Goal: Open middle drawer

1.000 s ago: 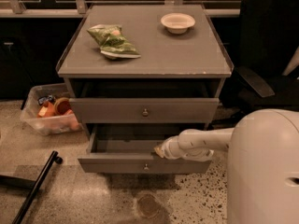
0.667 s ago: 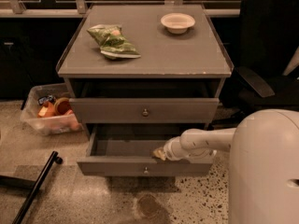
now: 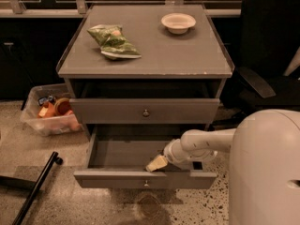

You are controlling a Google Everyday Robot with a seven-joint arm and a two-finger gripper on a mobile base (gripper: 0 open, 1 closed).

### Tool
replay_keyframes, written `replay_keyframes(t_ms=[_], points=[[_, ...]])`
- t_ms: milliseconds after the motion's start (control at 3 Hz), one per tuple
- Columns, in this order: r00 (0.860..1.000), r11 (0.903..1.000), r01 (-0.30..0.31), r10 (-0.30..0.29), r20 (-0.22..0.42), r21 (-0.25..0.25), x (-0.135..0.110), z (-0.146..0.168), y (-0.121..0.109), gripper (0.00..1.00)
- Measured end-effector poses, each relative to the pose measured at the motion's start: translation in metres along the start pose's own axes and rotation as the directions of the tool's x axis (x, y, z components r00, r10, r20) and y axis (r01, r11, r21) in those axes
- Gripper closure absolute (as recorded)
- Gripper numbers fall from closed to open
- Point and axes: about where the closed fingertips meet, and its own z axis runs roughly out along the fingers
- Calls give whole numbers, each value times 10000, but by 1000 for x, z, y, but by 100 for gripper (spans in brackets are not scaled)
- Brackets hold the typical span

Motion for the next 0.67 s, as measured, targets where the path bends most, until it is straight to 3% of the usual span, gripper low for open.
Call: replay_keyframes(t_ms=[333, 667], points=[[9971, 9968, 670, -684, -323, -427, 14, -6, 12, 0], [9967, 9968, 712, -726, -357, -368, 22, -13, 15, 19]])
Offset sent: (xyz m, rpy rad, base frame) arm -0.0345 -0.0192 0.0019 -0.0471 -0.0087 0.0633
